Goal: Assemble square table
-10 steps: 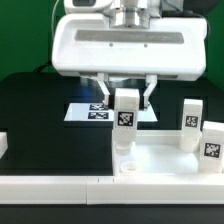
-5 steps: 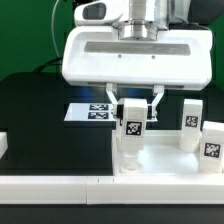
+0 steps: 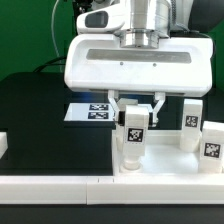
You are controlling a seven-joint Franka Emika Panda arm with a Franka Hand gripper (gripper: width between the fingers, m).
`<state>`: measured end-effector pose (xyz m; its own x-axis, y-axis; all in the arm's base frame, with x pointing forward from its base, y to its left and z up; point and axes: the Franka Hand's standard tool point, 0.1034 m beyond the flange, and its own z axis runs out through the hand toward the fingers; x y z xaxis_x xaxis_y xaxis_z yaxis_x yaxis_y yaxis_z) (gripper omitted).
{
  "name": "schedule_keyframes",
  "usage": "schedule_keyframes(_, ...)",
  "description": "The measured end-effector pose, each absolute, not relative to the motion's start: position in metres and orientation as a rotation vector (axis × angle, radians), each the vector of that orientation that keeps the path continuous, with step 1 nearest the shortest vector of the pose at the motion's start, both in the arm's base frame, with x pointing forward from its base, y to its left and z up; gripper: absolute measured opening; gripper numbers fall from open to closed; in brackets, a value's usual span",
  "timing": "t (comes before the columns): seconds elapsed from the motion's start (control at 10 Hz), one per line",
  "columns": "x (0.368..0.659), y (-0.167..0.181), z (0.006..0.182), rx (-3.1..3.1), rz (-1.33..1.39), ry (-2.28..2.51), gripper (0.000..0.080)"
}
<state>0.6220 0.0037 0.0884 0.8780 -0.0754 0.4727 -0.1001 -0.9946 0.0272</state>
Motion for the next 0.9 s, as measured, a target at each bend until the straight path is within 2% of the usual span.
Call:
schedule_keyframes(0.6, 0.618, 0.002, 0.076, 2.988, 0.736, -0.136, 0.0284)
schedule_keyframes(0.9, 0.618, 0.002, 0.075, 2.987, 0.736, -0.136, 0.0284)
